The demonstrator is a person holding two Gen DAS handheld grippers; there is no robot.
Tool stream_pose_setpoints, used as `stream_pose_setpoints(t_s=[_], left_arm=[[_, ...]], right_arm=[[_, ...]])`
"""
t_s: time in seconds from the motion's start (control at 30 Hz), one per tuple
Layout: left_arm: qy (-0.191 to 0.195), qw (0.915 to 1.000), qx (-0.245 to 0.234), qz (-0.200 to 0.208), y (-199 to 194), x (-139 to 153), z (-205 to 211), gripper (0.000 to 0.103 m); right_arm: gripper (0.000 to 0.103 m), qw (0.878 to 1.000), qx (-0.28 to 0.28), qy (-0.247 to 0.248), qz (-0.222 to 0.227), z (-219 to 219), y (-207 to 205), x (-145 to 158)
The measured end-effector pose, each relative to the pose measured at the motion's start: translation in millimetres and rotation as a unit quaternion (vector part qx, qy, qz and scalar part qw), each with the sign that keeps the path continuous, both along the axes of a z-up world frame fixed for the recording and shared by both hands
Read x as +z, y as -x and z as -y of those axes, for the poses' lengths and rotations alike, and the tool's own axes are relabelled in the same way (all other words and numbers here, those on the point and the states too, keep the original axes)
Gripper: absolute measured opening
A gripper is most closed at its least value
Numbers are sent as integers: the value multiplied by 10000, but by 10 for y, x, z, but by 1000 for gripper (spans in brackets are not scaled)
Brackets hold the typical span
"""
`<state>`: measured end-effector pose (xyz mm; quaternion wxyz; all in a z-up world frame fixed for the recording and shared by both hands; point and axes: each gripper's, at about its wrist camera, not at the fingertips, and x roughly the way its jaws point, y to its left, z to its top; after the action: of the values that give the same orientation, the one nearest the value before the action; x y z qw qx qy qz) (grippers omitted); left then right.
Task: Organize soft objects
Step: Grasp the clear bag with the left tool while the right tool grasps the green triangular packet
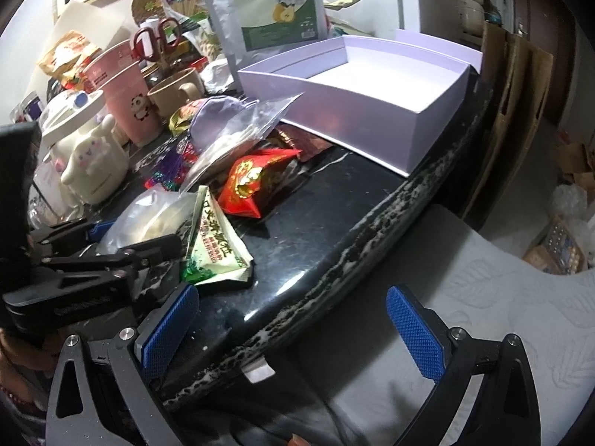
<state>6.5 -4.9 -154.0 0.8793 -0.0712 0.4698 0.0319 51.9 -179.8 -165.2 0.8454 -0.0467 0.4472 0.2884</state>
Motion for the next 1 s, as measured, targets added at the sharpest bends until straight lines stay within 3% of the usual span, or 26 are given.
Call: stream_pose_setpoints(t_s=[0.1, 0.2, 0.3, 0.37, 0.43, 0.57, 0.8, 0.9, 0.93, 1.0], left_arm=[[-41, 9999, 133, 46, 116, 26, -76, 58], [152, 9996, 242, -11, 209, -17, -160, 58], [69, 9994, 342, -5, 251, -46, -210, 58], [133, 9993, 338, 23, 263, -53, -239, 58], [174, 9992, 370, 32, 254, -54, -259, 58], [52, 9991, 411, 58, 250, -68, -249, 58], [-252, 9985, 481, 65, 242, -97, -247, 58], [-287, 9984, 477, 44, 233, -105, -251, 58], [-292, 9984, 483, 52, 231, -107, -250, 58], [-293, 9984, 485, 68, 223, -112, -251, 58]], right_arm=[[103, 10000, 88, -41, 6, -59, 9, -16], [102, 9993, 344, -120, -75, -169, 18, -41], [91, 9988, 470, -95, -42, -278, 33, -55], [79, 9986, 512, -34, 116, -341, 46, -44], [75, 9981, 588, -26, 176, -396, 46, -33], [71, 9972, 714, -105, 215, -498, 52, -32], [69, 9924, 938, 155, 786, -670, 163, -80], [56, 9911, 917, 260, 924, -687, 199, -85], [46, 9905, 940, 275, 970, -687, 209, -87], [42, 9898, 907, 329, 1051, -691, 211, -92]])
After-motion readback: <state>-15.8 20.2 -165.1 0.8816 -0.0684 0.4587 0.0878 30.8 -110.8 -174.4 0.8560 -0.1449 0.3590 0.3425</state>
